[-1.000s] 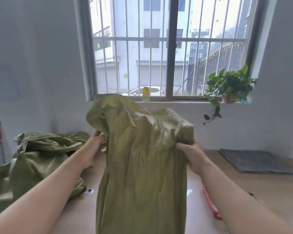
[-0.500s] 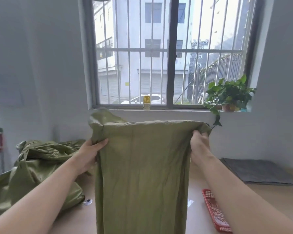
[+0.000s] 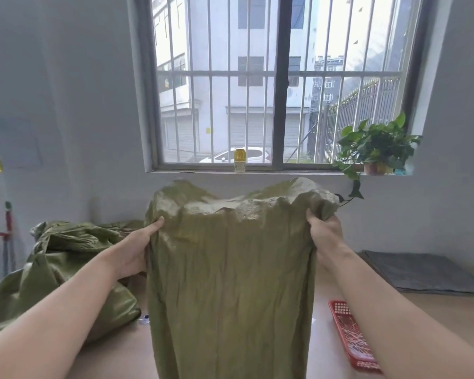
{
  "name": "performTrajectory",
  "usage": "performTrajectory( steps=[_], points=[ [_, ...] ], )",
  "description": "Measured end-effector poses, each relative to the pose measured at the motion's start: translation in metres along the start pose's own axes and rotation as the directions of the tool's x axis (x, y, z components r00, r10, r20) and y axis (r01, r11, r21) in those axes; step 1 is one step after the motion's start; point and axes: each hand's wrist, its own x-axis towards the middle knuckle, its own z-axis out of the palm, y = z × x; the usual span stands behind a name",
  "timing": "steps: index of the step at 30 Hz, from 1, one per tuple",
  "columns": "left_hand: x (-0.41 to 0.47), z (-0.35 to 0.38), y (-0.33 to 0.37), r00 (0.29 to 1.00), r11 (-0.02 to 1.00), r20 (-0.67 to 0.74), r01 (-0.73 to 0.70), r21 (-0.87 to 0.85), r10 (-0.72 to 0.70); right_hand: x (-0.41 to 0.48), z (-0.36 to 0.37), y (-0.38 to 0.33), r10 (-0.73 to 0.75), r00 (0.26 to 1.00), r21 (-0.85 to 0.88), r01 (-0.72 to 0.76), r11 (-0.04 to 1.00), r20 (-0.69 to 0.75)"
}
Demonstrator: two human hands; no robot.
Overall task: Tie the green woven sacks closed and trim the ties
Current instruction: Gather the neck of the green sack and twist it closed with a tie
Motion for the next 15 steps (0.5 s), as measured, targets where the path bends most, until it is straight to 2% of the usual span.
performTrajectory(
  steps=[3, 6, 9, 12, 15],
  points=[
    [0.001, 0.002, 0.003, 0.999, 0.999, 0.046, 0.023, -0.046, -0.021, 0.004, -0.001, 0.004, -0.009, 0.999, -0.077, 0.005, 0.997, -0.042],
    [0.004, 0.008, 0.010, 0.997, 0.988, 0.039, -0.065, -0.144, 0.071, 0.009, 0.000, 0.000, -0.076, 0.995, -0.086, 0.070, 0.994, -0.070],
    [0.002, 0.012, 0.016, 0.977, 0.960, 0.013, -0.207, -0.188, 0.213, 0.010, 0.004, -0.012, -0.125, 0.991, 0.002, 0.125, 0.992, -0.051],
    [0.002, 0.006, 0.007, 0.959, 0.949, -0.008, -0.280, -0.143, 0.282, 0.006, 0.001, -0.007, -0.097, 0.991, 0.135, 0.084, 0.987, 0.095],
    [0.008, -0.002, -0.015, 0.970, 0.965, 0.023, -0.237, -0.113, 0.241, -0.004, -0.009, 0.010, 0.075, 0.951, -0.018, -0.073, 0.997, 0.299]
  ],
)
